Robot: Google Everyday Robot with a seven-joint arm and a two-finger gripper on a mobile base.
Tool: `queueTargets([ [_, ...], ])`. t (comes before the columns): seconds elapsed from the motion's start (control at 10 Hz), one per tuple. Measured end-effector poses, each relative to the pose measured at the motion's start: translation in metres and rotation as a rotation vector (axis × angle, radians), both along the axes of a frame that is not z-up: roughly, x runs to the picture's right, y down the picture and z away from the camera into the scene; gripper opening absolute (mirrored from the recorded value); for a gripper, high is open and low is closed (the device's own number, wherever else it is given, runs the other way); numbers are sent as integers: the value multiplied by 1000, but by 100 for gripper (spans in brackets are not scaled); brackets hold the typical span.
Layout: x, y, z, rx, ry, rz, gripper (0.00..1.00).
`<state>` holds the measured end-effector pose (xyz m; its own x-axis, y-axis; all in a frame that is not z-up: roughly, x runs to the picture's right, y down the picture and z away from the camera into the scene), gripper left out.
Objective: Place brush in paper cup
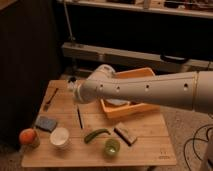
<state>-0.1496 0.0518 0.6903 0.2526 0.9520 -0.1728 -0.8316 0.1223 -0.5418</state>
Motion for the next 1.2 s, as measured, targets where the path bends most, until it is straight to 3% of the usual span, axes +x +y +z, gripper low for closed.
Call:
queueTargets([
  [0.2, -31, 6, -4, 14, -58, -24, 0],
  [0.4, -72, 20, -13, 31, -150, -91, 0],
  [0.6, -84, 28, -21, 25, -231, -124, 0],
  [0.9, -96, 30, -28, 15, -322, -126, 0],
  [1.2, -107, 31, -27, 19, -354, -137, 0],
])
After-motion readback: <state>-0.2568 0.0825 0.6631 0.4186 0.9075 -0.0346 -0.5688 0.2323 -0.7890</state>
